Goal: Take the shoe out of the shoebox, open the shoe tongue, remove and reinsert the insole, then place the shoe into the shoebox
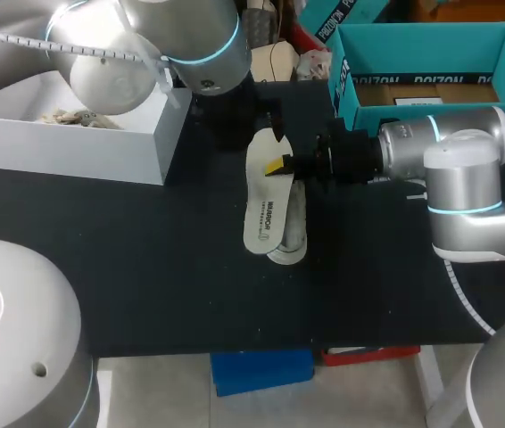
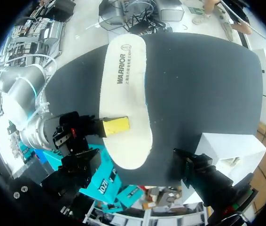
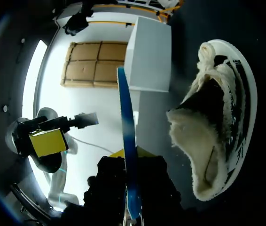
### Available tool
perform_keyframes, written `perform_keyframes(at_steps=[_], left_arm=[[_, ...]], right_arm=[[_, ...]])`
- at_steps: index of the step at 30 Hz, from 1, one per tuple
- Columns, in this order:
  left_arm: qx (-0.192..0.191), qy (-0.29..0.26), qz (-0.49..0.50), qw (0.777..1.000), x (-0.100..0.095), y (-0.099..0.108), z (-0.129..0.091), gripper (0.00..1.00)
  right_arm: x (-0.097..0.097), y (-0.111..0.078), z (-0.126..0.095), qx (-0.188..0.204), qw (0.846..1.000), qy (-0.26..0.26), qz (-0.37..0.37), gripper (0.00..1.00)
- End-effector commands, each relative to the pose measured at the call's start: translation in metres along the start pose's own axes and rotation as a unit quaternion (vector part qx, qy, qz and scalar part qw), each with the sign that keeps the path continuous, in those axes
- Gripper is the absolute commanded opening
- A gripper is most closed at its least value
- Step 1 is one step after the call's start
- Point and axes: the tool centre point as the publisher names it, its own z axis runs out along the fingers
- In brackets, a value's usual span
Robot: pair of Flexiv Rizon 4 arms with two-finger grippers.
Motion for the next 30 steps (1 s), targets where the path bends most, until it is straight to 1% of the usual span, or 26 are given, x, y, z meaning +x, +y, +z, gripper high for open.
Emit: perform_keyframes(at_steps=[1, 5, 6, 10, 13, 16, 19, 22, 25, 30], left_arm=[[0.011, 0.010, 0.005, 1.000, -0.007, 0.022, 0.012, 1.00], [0.016, 0.010, 0.007, 1.000, -0.010, 0.037, 0.019, 1.00], [0.022, 0.004, 0.006, 1.000, -0.011, 0.040, 0.020, 1.00], [0.022, 0.005, 0.004, 1.000, -0.016, 0.052, 0.023, 1.00], [0.023, 0.006, 0.001, 1.000, -0.020, 0.057, 0.024, 1.00], [0.021, 0.007, 0.002, 1.000, -0.026, 0.056, 0.021, 1.00], [0.018, 0.010, 0.003, 1.000, -0.028, 0.052, 0.017, 1.00], [0.016, 0.011, 0.002, 1.000, -0.026, 0.041, 0.009, 1.00], [0.015, 0.009, 0.000, 1.000, -0.022, 0.024, 0.001, 1.00], [0.016, 0.003, -0.005, 1.000, -0.016, -0.010, -0.012, 1.00]], right_arm=[[0.000, 0.001, 0.001, 0.001, 1.000, -0.001, 0.001, 0.00], [0.000, 0.001, 0.001, 0.001, 1.000, -0.001, 0.001, 0.00], [0.000, 0.001, 0.001, 0.001, 1.000, -0.001, 0.001, 0.00], [0.000, 0.001, 0.001, 0.001, 1.000, -0.001, 0.001, 0.00], [0.000, 0.001, 0.001, 0.001, 1.000, -0.001, 0.001, 0.00], [0.000, 0.001, 0.001, 0.001, 1.000, -0.001, 0.001, 0.00], [0.000, 0.001, 0.001, 0.001, 1.000, -0.001, 0.001, 0.00], [0.000, 0.001, 0.001, 0.001, 1.000, -0.001, 0.001, 0.00], [0.000, 0.001, 0.001, 0.001, 1.000, -0.001, 0.001, 0.00], [0.000, 0.001, 0.001, 0.001, 1.000, -0.001, 0.001, 0.00]])
